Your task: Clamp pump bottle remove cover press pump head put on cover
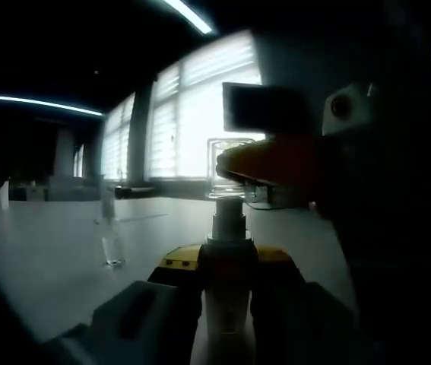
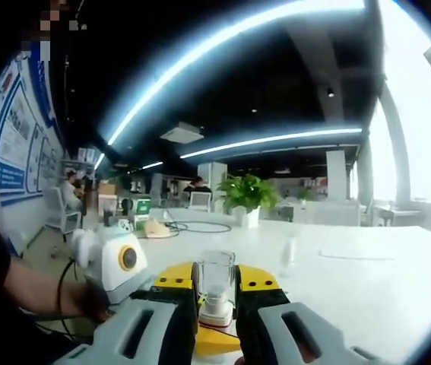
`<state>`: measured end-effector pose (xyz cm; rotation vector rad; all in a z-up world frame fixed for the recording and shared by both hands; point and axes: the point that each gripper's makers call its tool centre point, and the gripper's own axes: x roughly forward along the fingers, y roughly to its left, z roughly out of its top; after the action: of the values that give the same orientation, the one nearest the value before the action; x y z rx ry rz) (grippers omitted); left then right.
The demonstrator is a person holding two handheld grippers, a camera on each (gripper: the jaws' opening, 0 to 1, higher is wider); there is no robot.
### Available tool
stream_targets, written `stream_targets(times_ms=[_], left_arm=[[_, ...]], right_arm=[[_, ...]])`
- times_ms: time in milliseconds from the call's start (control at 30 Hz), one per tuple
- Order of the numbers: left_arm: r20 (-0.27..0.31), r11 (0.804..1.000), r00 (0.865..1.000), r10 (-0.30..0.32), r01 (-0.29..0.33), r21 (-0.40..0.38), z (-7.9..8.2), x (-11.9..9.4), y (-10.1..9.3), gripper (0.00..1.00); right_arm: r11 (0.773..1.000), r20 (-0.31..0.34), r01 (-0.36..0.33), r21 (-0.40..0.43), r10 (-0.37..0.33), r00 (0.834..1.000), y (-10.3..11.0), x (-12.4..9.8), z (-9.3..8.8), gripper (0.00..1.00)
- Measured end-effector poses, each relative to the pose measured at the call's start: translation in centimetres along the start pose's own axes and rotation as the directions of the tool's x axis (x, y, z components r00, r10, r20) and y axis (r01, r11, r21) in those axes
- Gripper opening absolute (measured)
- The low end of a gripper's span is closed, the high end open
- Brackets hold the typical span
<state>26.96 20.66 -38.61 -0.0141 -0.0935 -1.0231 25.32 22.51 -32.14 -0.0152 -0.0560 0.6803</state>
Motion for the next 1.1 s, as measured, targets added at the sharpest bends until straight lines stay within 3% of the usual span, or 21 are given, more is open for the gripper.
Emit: stream_targets(times_ms=[533, 1100], left_arm=[[0.001, 1.0, 1.0, 0.0, 0.0, -0.002, -0.1, 0.0, 0.1, 0.14], [0.003, 1.0, 1.0, 0.0, 0.0, 0.001, 0.0, 0.0, 0.1, 0.14]], right_arm=[[1.0, 0.006, -0.01, 0.007, 0.01, 1.0, -0.2, 0.0, 0.6, 0.14], [0.996, 0.026, 0.084, 0.025, -0.085, 0.996, -3.8, -1.6, 0.9, 0.14]])
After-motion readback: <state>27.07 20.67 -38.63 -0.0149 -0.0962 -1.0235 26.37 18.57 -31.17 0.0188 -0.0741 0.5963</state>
